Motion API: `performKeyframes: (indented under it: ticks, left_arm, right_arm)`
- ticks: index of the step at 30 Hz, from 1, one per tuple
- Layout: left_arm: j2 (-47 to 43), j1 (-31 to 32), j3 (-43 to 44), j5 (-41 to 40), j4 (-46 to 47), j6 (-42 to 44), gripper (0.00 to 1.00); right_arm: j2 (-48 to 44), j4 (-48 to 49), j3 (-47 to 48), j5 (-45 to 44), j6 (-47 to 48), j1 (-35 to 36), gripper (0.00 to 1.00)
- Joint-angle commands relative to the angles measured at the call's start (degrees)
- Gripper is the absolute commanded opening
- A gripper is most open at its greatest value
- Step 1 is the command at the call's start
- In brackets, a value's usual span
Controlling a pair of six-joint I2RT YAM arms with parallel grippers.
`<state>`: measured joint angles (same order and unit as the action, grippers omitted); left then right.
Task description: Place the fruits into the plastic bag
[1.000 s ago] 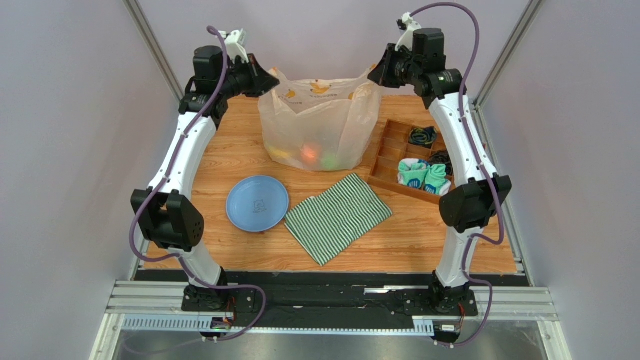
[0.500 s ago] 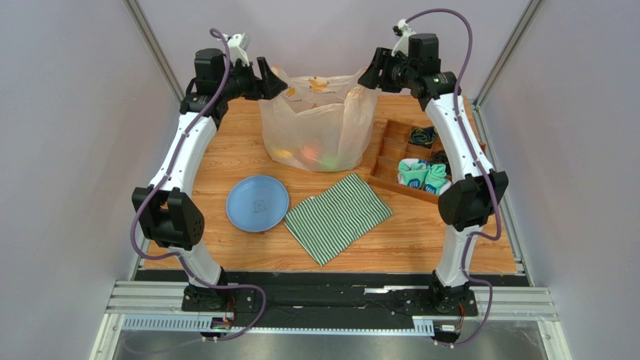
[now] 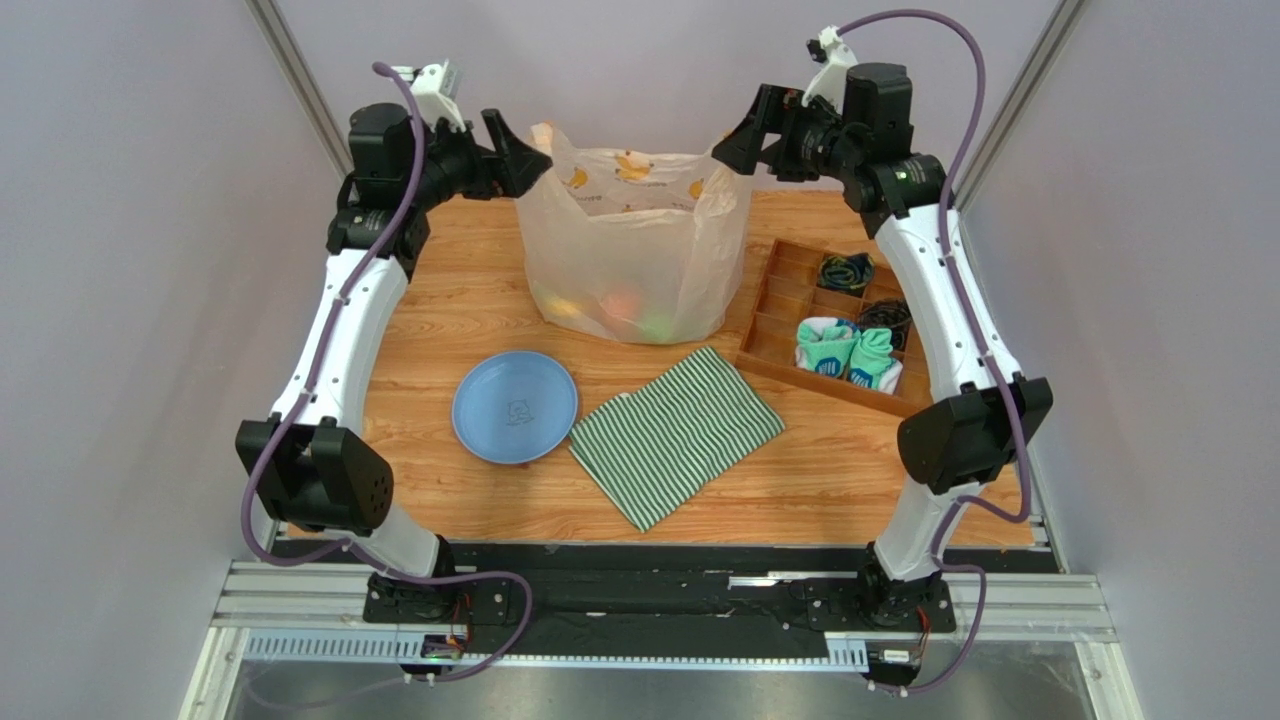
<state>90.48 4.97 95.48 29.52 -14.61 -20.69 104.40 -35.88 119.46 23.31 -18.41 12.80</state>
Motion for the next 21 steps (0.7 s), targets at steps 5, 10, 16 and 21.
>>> performKeyframes:
  ticks: [5, 10, 16, 21]
  left_arm:
    - [-7.2, -2.0, -3.1, -3.2, 2.0, -0.6, 0.94]
    - [-12.0, -4.6, -7.6, -2.5, -0.4, -1.9, 0.95]
    - [-20.0, -7.3, -13.7, -3.9, -5.6, 0.6, 0.96]
    - [-28.0, -7.3, -19.5, -2.6, -10.9, 6.8, 0.96]
  right_arm:
    - [-10.9, 8.5, -8.1, 0.4, -2.0, -0.6, 0.92]
    - [-18.6, 5.6, -16.8, -10.4, 0.5, -0.6, 0.91]
    - [-32.5, 4.2, -33.9, -21.4, 2.2, -0.7, 0.91]
    - [-42.7, 2.7, -46.1, -27.4, 2.2, -0.8, 0.91]
